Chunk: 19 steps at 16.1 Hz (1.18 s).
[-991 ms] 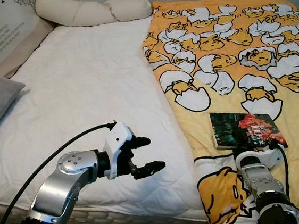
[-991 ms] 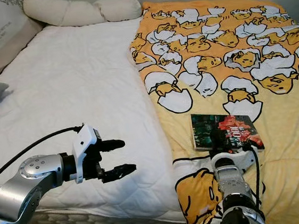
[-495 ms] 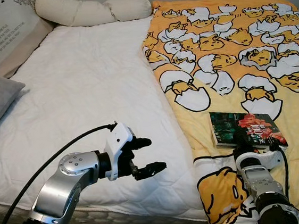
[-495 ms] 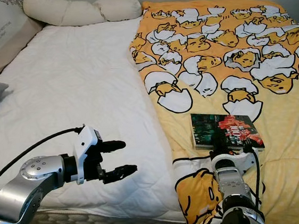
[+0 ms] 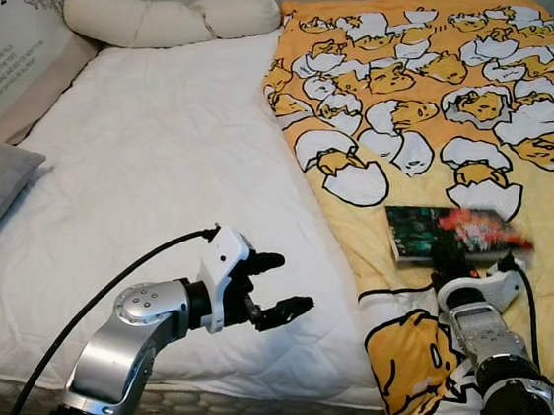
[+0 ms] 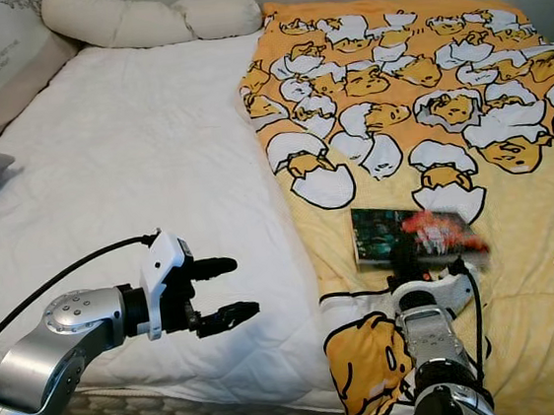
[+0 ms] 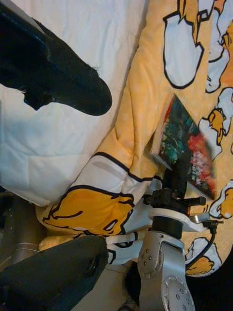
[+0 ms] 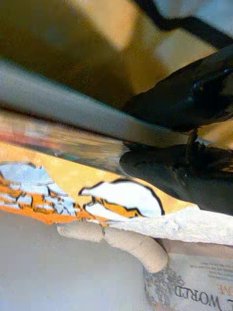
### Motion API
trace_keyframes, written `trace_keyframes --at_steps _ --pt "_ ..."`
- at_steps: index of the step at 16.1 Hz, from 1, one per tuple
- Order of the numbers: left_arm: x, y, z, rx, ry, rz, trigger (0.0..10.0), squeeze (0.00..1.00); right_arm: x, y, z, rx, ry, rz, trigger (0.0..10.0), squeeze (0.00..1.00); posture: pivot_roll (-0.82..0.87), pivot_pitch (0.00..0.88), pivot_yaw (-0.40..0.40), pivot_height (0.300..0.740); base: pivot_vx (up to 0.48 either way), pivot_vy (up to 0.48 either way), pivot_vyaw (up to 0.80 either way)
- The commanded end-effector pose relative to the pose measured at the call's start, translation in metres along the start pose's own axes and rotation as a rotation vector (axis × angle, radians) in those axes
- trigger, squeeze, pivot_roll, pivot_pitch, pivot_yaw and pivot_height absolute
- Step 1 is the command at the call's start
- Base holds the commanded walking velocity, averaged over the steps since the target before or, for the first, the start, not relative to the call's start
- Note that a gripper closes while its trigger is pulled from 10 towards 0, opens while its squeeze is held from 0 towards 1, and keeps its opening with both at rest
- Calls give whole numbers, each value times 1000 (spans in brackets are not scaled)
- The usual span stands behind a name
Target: Clean up the room
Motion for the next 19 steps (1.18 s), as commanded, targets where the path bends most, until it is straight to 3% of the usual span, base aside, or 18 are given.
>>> trace_keyframes --at_steps 1,5,6,10,12,15,17,18,19 --pt "4 -2 3 25 2 -24 10000 1000 5 1 9 61 -45 5 0 0 -10 0 38 740 0 0 0" --pt "18 -3 17 108 -41 -123 10000 1000 11 2 32 232 -97 52 0 0 -9 0 34 740 0 0 0" --pt "34 -4 35 185 -116 -219 10000 1000 16 1 60 416 -152 117 0 0 -9 0 37 740 0 0 0" --pt "74 -5 67 203 -231 -401 10000 1000 12 -9 121 785 -290 377 0 0 -12 0 45 740 0 0 0" --pt "90 -8 79 195 -274 -458 10000 1000 1 -20 143 931 -337 526 0 0 -10 0 44 740 0 0 0" --pt "104 -17 94 166 -361 -504 10000 1000 -13 -35 164 1076 -392 705 0 0 -2 0 42 740 0 0 0" --pt "107 -23 102 114 -477 -517 10000 1000 -20 -43 176 1149 -432 818 0 0 6 0 37 740 0 0 0" --pt "105 -24 101 82 -536 -503 10000 0 -22 -46 180 1171 -444 854 0 0 7 0 38 740 0 0 0" --pt "104 -23 96 12 -570 -505 10000 0 -24 -48 181 1177 -452 879 0 0 5 0 40 740 0 0 0"
Point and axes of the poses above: a point about 5 cm out from each wrist's last joint towards the gripper, its own y axis pointing out of the wrist towards the gripper, its own x axis along the axis of the wrist's last joint, z = x × y, the point moved 2 cm from there along y, pointing out of the wrist towards the gripper, and after that the axes turned 8 degrees about y, right-handed, at the moved point
